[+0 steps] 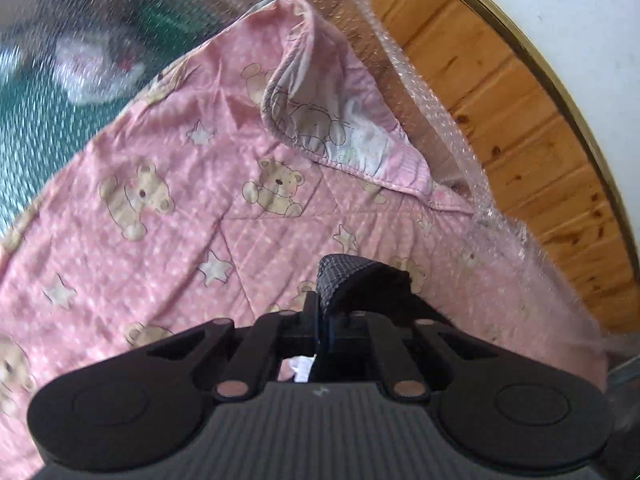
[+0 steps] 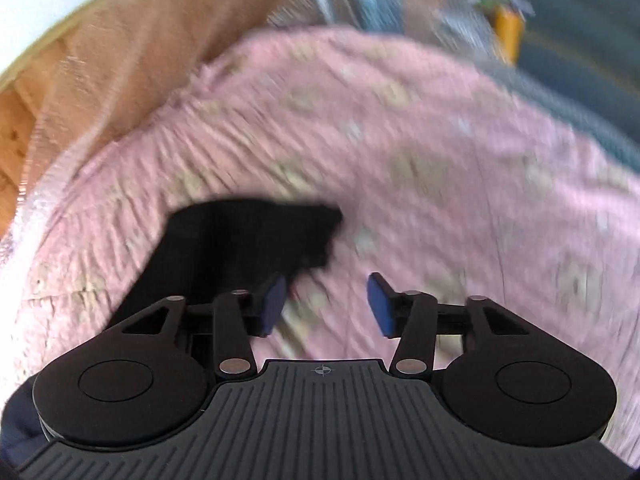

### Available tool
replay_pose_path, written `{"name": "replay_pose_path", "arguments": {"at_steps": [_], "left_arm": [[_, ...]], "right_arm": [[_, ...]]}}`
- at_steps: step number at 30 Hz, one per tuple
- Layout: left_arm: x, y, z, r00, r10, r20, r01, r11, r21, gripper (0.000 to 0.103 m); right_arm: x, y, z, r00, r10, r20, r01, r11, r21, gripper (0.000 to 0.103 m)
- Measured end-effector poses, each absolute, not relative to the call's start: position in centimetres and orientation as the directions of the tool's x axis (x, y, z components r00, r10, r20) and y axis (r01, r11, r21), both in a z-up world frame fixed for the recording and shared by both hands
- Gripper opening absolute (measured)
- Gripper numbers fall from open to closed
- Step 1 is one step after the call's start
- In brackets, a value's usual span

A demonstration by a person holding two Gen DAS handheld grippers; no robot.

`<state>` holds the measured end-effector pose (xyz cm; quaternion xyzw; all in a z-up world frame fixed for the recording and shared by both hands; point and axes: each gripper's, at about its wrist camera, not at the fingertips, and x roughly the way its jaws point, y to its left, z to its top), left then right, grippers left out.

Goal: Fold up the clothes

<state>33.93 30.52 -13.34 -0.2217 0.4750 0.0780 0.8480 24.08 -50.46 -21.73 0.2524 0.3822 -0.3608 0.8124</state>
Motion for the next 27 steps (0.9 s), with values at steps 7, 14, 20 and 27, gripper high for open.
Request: {"name": "replay_pose_path", "arguments": {"at_steps": [7,14,20,27], "left_arm": [[37.1,24.9,-11.2,0.559,0.110,-0.822,-0.110,0.992,0.057,0.067],[44.3,21.9,-16.2,0.493,0.114,-0.863,0.098,0.978,0.185,0.074],[46.5,23.5,-20.1,0.330,-0.044,-0.943,0.189,0.982,0.021,0.019],[45.2,27.9,-12.3,0.500,-0.325,-0.803,0.007,0.929,-0.371,0.005]], "right_arm": [[32.3,-47.3,-23.3,0.445,-0.315,-0.838,0.638,0.768,0.051,0.082],[36.2,-45.5,-26.3,0.343,-0.326,-0.881,0.601,0.797,-0.061,0.027],[32.6,-47.1,-24.9,0.376,-0.333,-0.865,0.612,0.790,-0.039,0.000],[29.2,-49.5,-22.5,0.443,-0.358,-0.822,0.683,0.729,0.050,0.000]]}}
